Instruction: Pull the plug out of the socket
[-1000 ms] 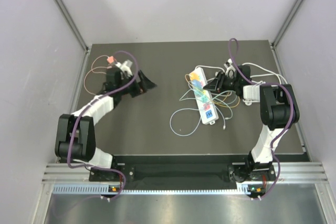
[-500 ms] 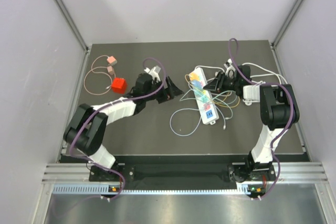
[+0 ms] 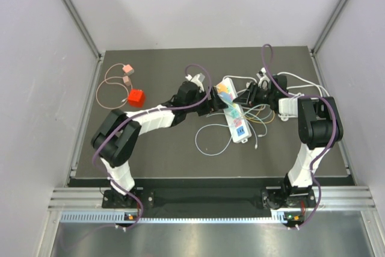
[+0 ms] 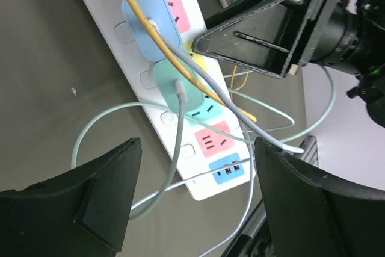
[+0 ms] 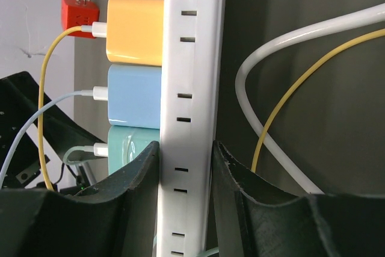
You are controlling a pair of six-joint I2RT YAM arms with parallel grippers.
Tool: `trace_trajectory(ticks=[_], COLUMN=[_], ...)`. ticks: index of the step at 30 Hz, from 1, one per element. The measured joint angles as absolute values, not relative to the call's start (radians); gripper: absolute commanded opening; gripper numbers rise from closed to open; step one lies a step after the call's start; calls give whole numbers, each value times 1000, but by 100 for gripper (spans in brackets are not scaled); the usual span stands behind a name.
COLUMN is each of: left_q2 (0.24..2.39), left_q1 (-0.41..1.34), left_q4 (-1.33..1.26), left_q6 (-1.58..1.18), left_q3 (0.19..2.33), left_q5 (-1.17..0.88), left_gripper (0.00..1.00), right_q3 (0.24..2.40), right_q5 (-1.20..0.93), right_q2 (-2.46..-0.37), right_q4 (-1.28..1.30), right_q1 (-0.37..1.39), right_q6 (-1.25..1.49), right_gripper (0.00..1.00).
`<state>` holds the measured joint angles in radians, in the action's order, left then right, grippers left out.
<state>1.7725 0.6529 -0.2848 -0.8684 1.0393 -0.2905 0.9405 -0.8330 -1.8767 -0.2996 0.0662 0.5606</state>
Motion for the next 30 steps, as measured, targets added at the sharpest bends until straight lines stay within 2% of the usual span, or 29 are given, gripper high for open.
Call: trace_trajectory(ticks=[8, 16, 21, 30], left_q2=[1874, 1963, 2001, 2025], left_q1=[685, 699, 709, 714], left_q4=[-236, -209, -209, -208], left_q6=[-859, -862, -894, -941], left_q3=[1124, 1211, 1246, 1282], left_q5=[-242, -207, -177, -149], left_gripper=[62, 66, 63, 42], right_q3=[936, 936, 933, 927], right_q5=[-833, -833, -833, -823], right_q2=[-1877, -1877, -1877, -1871], right_q4=[-307, -307, -313, -325], right_q1=[63, 62, 62, 62], right_q6=[564, 569, 570, 572], right_gripper=[0, 0, 0, 0])
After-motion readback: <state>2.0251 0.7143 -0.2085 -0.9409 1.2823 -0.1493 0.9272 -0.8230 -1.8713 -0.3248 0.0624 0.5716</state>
